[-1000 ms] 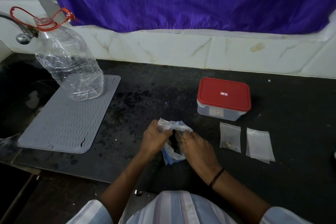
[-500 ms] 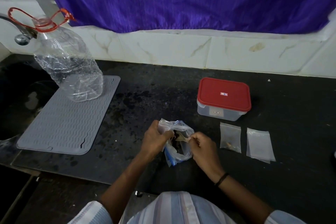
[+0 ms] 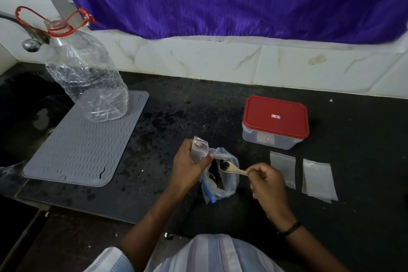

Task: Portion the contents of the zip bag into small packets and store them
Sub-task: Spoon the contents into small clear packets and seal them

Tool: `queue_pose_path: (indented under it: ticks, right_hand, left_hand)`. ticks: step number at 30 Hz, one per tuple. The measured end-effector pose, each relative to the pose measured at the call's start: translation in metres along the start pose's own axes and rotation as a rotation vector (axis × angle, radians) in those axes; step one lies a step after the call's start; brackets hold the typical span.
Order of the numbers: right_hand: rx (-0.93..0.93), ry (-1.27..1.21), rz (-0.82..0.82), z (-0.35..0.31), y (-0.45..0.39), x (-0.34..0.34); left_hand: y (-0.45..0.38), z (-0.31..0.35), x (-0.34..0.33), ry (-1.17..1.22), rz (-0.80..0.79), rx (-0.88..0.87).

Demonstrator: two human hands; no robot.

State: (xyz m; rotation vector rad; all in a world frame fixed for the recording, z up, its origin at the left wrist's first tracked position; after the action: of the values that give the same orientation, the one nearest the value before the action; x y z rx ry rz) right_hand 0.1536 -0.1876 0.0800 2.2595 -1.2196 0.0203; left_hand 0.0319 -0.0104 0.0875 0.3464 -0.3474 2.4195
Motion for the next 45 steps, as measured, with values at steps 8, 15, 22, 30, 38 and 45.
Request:
queue_pose_path:
  ticks: [8,15,22,30,38,45]
  right_hand:
    - [0.014,-0.111,-0.03,-0.021,0.015,0.022]
    - [0.053,-0.151,-0.043,-0.042,0.024,0.027]
    - [0.272,0.102,-0.007,-0.067,0.025,0.015]
    - [1.072,0.864,0.131,-0.076,0.029,-0.006]
    - [0.508,0.507,0.217,-0.048,0.01,0.017]
    - [0.494,0.763,0.141,-0.011,-0.009,-0.01]
  left_hand:
    - [0.003,0.011,-0.003,0.012,-0.064,-0.202]
    - [0.004,0.01,-0.005,-0.023,-0.108,-0.275]
    - [0.005,0.005,-0.012,-0.138,-0.154,-0.4]
    - [0.004,0.002,-0.016,-0.19,-0.165,-0.413]
    - [0.007,-0.007,-0.005,-0.106,-0.027,-0.077]
    - [0.015,-0.014,-0.01,-0.16,-0.06,0.141]
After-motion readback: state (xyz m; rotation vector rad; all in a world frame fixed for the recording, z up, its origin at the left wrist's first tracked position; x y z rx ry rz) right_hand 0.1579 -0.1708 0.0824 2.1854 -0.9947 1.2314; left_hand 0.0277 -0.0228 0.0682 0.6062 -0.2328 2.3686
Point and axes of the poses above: each hand's wrist, its own y-axis away from the middle knuckle, its own x-axis out of the back of the hand, z = x × y, the point moved 2 cm from there along -y, towards the middle knuckle, and after that the axes turned 14 degrees about -x, right-handed, at the moved point
